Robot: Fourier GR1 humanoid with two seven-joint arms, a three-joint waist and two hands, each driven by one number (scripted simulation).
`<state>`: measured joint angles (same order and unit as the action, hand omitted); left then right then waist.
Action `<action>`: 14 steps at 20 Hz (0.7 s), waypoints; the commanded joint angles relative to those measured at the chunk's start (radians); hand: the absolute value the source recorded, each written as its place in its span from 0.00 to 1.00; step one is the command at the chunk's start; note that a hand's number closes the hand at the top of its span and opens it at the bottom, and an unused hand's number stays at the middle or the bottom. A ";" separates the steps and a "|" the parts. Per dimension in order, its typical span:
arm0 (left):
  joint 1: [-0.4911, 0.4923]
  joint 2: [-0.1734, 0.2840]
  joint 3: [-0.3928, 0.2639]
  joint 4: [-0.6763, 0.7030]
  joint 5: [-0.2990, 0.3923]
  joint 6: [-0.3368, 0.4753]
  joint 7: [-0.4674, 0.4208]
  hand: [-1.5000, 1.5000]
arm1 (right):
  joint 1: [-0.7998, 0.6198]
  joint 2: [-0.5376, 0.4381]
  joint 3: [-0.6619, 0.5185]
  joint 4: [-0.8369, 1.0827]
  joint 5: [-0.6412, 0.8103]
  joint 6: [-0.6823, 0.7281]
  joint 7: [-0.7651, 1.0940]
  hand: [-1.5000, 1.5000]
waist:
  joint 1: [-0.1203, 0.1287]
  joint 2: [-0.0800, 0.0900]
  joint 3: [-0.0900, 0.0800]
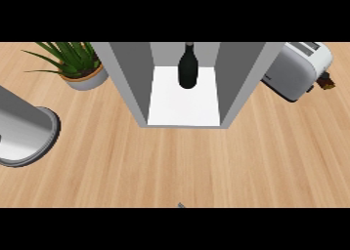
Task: Pick up the wine, place it into the cabinet and close the cabinet
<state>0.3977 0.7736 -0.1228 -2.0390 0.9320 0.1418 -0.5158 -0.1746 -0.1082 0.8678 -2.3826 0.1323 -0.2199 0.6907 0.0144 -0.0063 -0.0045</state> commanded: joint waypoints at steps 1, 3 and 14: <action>-0.032 -0.008 0.008 -0.031 0.016 0.013 0.051 0.00 | -0.228 0.103 0.044 0.085 0.013 -0.102 0.076 1.00 | 0.003 0.004 0.002; -0.012 -0.010 0.011 -0.014 0.008 -0.026 0.029 0.00 | -0.286 0.102 0.043 0.168 -0.025 -0.148 0.049 1.00 | 0.022 0.006 0.000; -0.069 -0.036 0.022 -0.019 0.025 0.001 0.097 0.00 | -0.763 0.106 -0.227 0.515 -0.314 -0.275 0.002 1.00 | 0.040 0.010 0.002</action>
<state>0.3154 0.7388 -0.1211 -2.0518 0.9430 0.1615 -0.4323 -0.7502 -0.0404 0.7375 -2.0405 -0.1037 -0.4711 0.7216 0.0443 0.0044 -0.0016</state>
